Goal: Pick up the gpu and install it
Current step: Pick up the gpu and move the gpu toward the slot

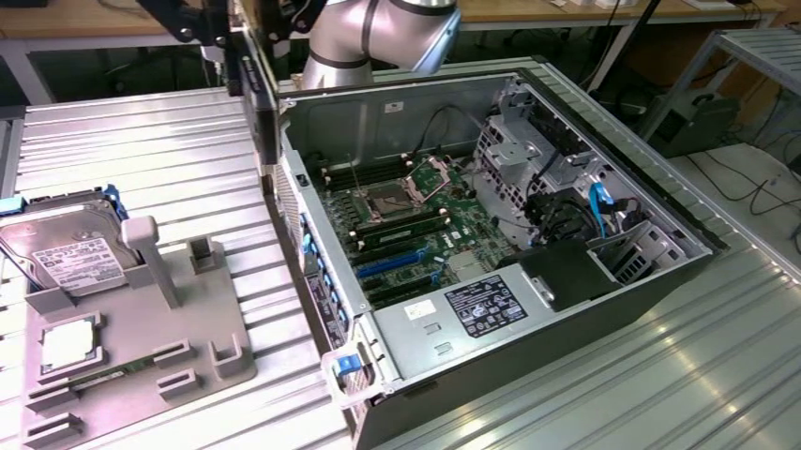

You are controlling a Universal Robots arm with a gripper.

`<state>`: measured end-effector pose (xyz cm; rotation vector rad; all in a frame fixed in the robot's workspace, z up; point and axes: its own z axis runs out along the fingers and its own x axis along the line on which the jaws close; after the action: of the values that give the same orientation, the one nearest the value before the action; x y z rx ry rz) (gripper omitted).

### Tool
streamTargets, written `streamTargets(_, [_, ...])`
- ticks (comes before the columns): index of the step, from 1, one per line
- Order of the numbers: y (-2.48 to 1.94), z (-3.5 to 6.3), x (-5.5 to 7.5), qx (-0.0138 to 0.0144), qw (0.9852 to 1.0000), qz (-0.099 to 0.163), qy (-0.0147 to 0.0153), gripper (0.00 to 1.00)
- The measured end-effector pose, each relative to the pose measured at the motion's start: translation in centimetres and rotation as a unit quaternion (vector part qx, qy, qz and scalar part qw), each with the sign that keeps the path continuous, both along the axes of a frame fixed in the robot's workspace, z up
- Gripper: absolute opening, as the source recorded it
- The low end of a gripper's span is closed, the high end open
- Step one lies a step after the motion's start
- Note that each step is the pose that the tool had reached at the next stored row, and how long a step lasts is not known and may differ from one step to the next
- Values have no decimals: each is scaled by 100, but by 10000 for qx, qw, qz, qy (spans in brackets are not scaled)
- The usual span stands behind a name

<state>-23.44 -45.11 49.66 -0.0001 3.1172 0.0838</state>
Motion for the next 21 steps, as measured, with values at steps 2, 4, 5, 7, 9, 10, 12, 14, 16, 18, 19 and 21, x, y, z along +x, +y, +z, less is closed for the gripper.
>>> streamTargets(2, [0, -1, 87, 0, 10000, 0, 0, 28])
streamTargets(4, [0, -2, 184, 0, 10000, 0, 0, 28])
streamTargets(5, [0, -2, 248, 0, 10000, 0, 0, 28])
streamTargets(7, [0, -3, 338, 0, 10000, 0, 0, 28])
streamTargets(9, [0, -5, 453, 0, 10000, 0, 0, 28])
streamTargets(10, [0, -5, 494, 0, 10000, 0, 0, 28])
streamTargets(12, [0, -6, 589, 0, 10000, 0, 0, 28])
streamTargets(14, [0, -8, 680, 0, 10000, 0, 0, 28])
streamTargets(16, [0, -9, 762, 0, 10000, 0, 0, 28])
streamTargets(18, [0, -11, 835, 0, 10000, 0, 0, 28])
streamTargets(19, [0, -12, 872, 0, 10000, 0, 0, 28])
streamTargets(21, [0, -13, 961, 0, 10000, 0, 0, 28])
